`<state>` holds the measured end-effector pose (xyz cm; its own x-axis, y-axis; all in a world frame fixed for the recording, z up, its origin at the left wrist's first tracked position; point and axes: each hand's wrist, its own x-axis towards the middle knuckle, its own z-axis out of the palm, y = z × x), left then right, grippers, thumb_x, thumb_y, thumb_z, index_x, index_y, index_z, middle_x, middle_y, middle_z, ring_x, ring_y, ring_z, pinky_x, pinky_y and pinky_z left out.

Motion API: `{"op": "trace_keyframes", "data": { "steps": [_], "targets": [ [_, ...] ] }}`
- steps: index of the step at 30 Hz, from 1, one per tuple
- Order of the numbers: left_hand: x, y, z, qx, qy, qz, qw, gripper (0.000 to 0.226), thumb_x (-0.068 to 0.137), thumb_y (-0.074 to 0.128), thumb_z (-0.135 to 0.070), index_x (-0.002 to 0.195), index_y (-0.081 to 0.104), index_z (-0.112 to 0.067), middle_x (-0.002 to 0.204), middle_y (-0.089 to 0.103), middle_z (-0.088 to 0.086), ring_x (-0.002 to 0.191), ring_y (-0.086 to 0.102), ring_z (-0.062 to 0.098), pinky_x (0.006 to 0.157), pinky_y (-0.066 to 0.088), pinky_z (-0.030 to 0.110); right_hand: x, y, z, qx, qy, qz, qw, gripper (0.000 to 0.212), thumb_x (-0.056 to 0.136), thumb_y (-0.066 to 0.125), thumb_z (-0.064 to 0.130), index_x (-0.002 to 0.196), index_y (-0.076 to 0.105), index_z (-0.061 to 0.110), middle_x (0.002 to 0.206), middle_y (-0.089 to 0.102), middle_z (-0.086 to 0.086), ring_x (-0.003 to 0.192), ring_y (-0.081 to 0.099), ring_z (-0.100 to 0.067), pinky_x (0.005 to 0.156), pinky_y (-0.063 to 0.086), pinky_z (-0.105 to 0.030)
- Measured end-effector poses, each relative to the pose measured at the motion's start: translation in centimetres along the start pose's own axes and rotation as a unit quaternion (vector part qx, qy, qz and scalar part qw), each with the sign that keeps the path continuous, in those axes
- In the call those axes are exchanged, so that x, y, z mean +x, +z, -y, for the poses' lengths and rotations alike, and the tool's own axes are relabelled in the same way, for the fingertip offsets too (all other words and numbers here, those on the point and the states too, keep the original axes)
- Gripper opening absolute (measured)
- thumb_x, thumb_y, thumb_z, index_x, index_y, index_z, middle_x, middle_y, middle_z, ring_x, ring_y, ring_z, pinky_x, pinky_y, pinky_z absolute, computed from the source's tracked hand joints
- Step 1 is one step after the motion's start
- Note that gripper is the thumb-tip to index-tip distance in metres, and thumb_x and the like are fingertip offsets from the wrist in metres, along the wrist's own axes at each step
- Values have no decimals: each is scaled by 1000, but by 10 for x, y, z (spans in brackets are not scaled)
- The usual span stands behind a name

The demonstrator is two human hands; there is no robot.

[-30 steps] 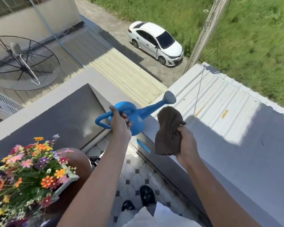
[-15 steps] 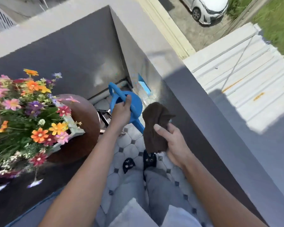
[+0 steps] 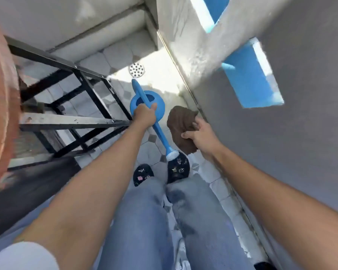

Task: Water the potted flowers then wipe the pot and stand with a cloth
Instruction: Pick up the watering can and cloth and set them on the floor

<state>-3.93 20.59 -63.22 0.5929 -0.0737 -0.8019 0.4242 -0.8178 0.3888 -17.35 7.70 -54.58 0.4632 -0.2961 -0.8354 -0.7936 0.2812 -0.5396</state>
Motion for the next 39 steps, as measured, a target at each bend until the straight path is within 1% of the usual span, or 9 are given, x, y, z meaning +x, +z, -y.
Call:
{"op": "trace_keyframes", "data": {
  "steps": [3,10,18,21,24,28,32,36,39],
  "targets": [
    [41,21,21,-28,-11,10,1000,54,101,43,-44,129,52,2,125,59,18,104,58,32,79,42,34,47,8,-17,-42,4,-43,998,48,84,62,-10,126,61,13,114,67,-5,98,67,-26,88,58,-45],
    [103,41,43,-29,0,44,999,55,101,43,-43,139,46,-2,134,55,15,118,56,32,84,42,32,119,13,-23,-60,-17,-66,996,60,78,68,-3,133,60,17,117,66,0,96,67,-19,79,61,-35],
    [109,33,39,-55,-30,-56,996,66,99,37,-54,128,57,1,127,63,19,110,60,32,77,40,32,133,16,-3,-3,-25,112,993,62,65,65,-8,124,65,12,118,70,-17,104,67,-34,90,52,-43],
    [73,15,49,-364,-68,86,925,80,93,22,-73,115,70,-13,112,72,15,94,67,27,68,50,32,131,17,11,26,12,247,969,60,77,49,-19,129,62,7,121,66,-17,110,62,-31,88,50,-36],
    [52,3,64,-546,-15,219,808,85,88,24,-78,127,66,-15,133,65,15,122,62,29,98,53,44,140,22,24,-20,32,282,959,61,78,45,-24,118,69,15,120,69,-13,108,66,-27,84,57,-34],
    [46,15,73,-474,31,67,877,35,94,64,-24,126,62,-9,118,73,9,109,70,20,97,54,44,169,34,26,-225,-16,123,966,53,72,59,-16,114,68,16,105,68,-12,89,65,-26,60,54,-29],
    [57,25,79,-451,20,-43,891,21,94,61,-9,112,60,-18,109,72,3,103,69,16,95,55,35,189,48,30,-280,-70,55,956,46,75,68,-12,116,66,9,92,64,-8,74,60,-19,48,47,-19],
    [83,34,80,-429,-2,-63,901,15,94,58,-12,104,57,-24,107,68,1,102,67,18,100,53,41,212,59,32,-333,-117,22,935,50,79,67,-7,126,65,12,105,66,-8,89,60,-17,64,48,-18],
    [99,38,79,-383,-32,-60,921,31,95,57,-19,125,53,-10,122,64,6,110,63,20,96,53,33,223,62,26,-329,-102,39,938,57,88,67,-1,142,50,6,136,58,-18,117,60,-20,82,47,-14]
  ]
}}
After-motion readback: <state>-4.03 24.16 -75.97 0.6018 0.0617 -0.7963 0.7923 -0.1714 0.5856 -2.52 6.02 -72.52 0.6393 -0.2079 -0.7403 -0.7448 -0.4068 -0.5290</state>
